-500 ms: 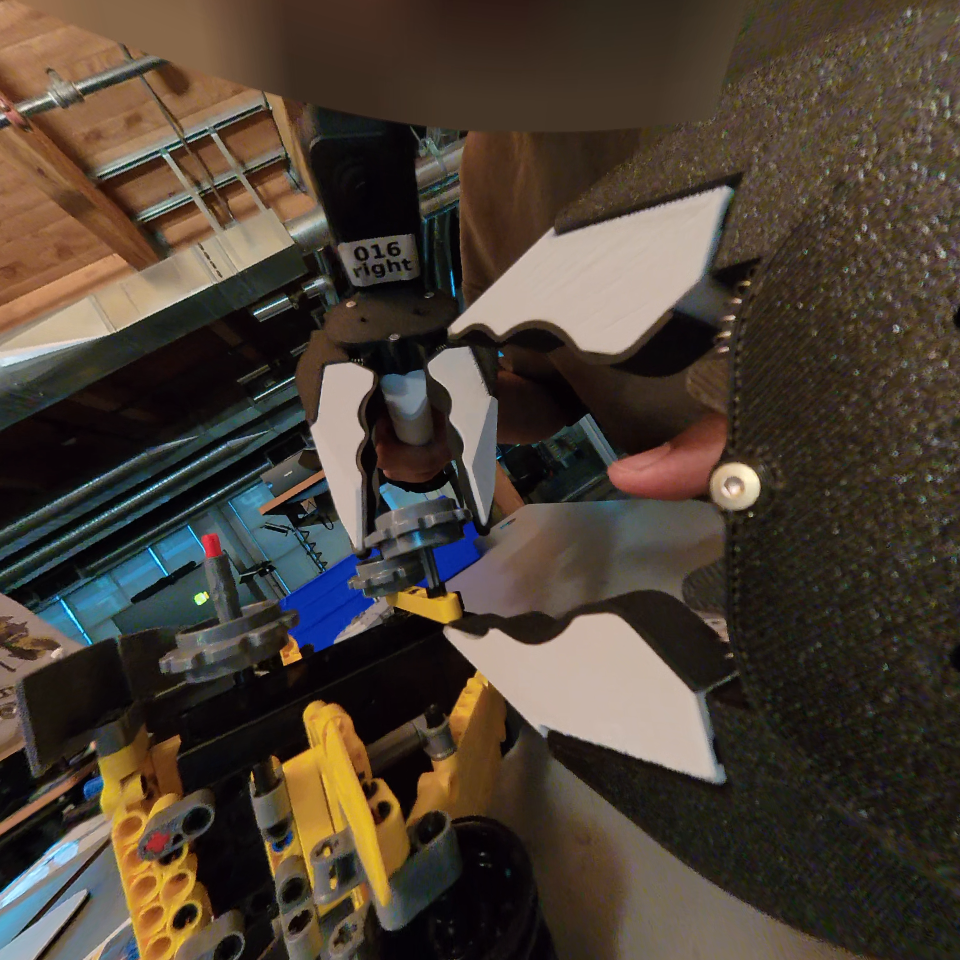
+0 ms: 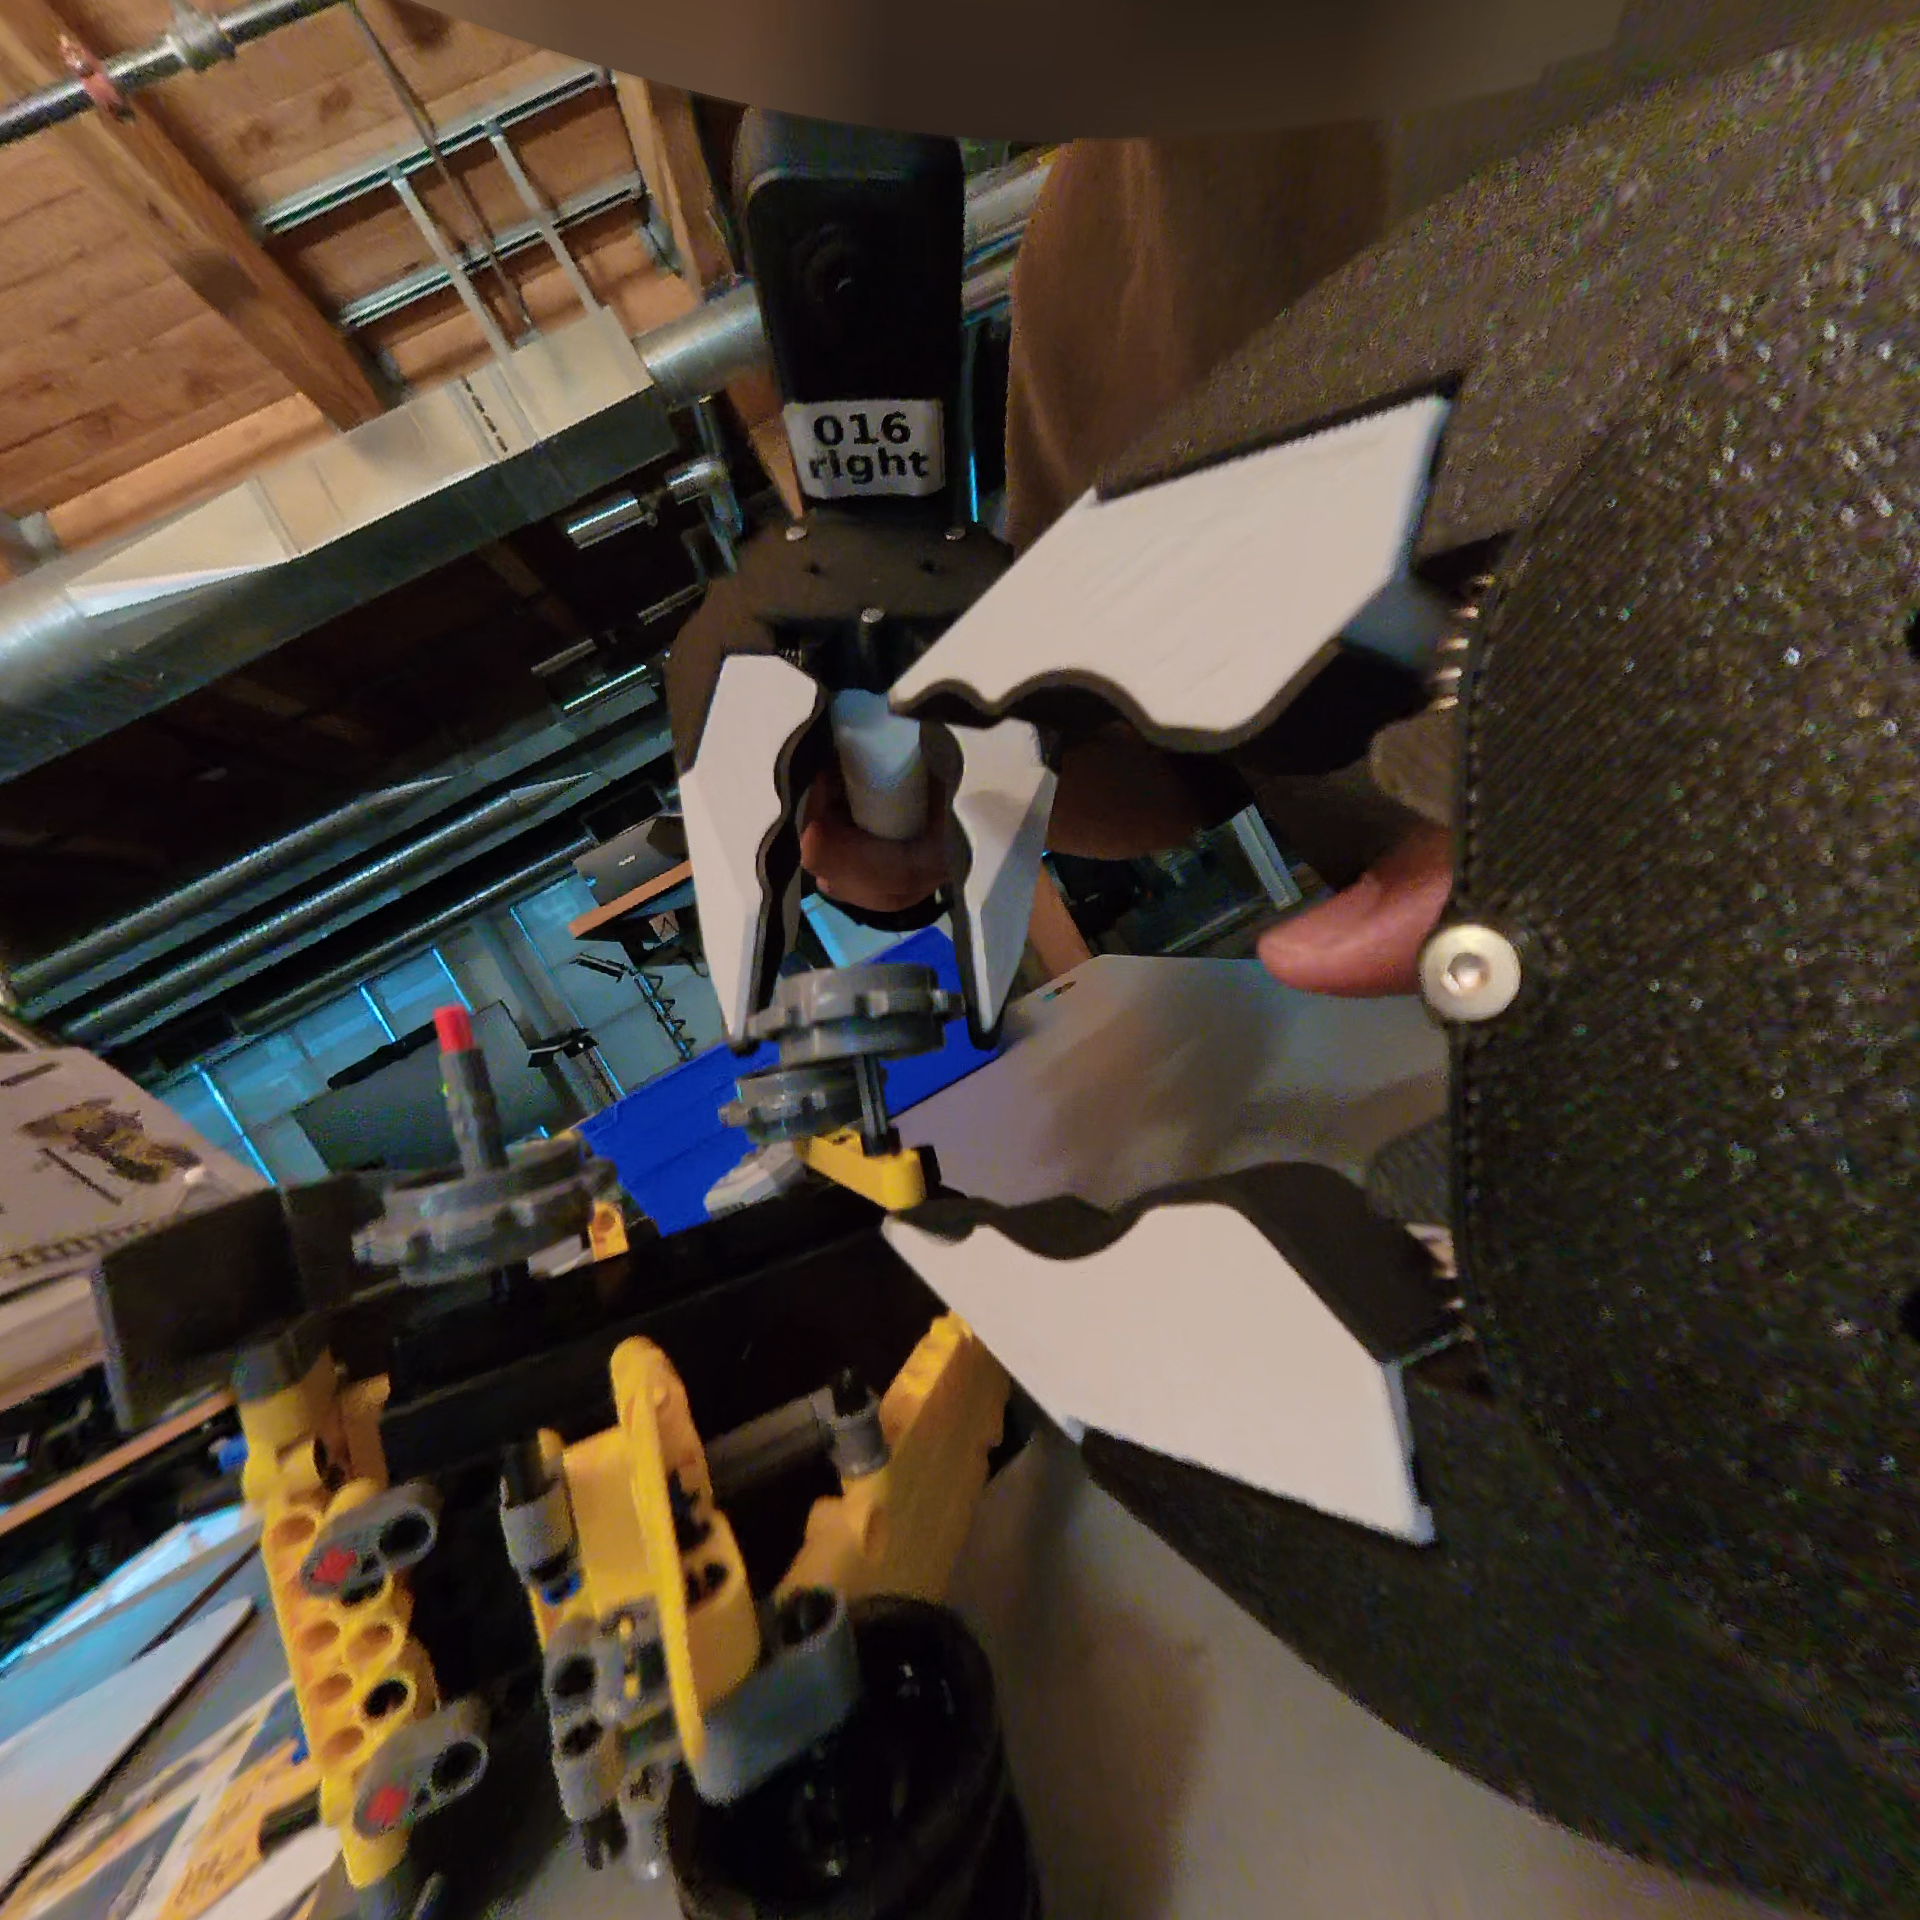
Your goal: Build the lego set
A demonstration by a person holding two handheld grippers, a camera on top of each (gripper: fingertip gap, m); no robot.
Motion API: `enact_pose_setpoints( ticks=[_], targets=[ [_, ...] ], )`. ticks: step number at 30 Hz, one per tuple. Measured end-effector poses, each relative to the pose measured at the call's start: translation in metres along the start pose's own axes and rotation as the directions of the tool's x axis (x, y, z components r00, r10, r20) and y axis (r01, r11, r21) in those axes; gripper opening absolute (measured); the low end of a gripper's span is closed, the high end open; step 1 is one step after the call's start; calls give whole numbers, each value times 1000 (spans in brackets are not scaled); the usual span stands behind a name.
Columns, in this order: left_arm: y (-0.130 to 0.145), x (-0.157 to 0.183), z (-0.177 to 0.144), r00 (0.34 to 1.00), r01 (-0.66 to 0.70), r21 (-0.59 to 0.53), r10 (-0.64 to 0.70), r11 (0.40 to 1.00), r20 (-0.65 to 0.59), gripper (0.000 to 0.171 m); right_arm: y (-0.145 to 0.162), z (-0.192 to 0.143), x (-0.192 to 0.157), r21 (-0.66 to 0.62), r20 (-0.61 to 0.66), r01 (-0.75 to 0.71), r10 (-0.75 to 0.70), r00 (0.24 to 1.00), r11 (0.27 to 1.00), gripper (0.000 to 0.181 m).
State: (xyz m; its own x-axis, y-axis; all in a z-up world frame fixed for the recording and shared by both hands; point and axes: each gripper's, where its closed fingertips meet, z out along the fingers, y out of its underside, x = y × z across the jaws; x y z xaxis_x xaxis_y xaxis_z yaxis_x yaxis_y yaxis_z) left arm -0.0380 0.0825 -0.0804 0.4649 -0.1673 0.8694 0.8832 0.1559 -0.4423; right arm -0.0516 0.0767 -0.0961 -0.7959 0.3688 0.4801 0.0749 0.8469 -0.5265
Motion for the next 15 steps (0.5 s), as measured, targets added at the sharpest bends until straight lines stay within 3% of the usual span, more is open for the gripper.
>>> enact_pose_setpoints(
  ticks=[9, 15],
  targets=[
    [3, 16, 5, 997, -71, 28, 72, 997, -20, 121, -1, 1, 0, 21, 18, -14, 14, 1000, 1000, 39],
    [6, 13, 10, 989, -137, -8, 137, 991, 48, 124, -2, 2, -1, 22, 28, -19, 18, 999, 1000, 39]
  ],
)
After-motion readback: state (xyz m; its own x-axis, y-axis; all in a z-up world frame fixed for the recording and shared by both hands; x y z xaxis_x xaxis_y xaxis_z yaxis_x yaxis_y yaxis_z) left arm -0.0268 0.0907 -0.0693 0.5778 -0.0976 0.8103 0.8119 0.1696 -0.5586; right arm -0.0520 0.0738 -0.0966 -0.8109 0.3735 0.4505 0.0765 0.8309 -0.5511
